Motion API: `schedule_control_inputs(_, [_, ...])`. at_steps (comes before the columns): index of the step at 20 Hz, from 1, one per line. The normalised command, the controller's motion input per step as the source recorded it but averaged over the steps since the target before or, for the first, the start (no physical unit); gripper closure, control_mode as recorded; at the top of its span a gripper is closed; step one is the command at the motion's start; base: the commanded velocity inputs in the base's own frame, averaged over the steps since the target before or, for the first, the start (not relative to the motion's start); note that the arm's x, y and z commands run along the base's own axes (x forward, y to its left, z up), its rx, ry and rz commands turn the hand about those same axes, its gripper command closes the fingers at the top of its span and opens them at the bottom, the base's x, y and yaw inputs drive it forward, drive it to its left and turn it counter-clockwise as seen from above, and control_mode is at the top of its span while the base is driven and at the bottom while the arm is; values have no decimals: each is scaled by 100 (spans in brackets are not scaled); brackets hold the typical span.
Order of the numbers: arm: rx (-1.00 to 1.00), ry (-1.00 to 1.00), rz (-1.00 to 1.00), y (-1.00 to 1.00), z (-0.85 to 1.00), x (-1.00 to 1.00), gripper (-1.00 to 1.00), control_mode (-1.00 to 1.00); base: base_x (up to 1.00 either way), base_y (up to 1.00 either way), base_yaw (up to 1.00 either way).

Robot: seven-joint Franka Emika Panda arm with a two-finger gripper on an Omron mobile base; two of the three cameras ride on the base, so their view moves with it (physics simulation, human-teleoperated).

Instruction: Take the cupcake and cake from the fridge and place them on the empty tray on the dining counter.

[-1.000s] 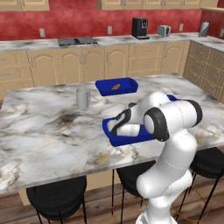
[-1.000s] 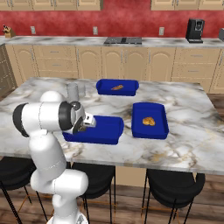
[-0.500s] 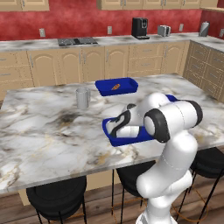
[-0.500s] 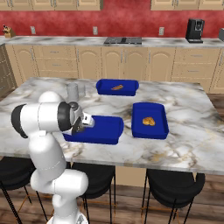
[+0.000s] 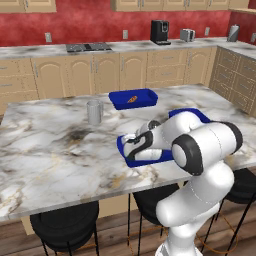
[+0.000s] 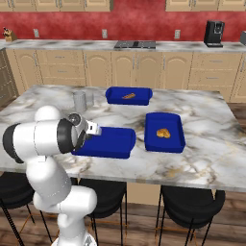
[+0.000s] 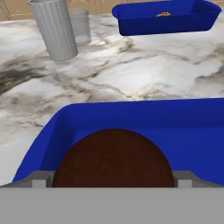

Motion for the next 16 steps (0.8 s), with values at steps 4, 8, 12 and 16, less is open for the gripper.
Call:
schedule_control_inputs(4, [0,-1,0,-6,-2,22,-100,-100,0,0,0])
schedule_control_inputs(8, [0,4,0,0,-15,36,-100,-100,0,0,0])
schedule_control_inputs(12, [0,7,0,0,-19,10,-100,-100,0,0,0])
schedule_control_inputs(16, [3,8,0,0,-42,-19,-100,-100,0,0,0])
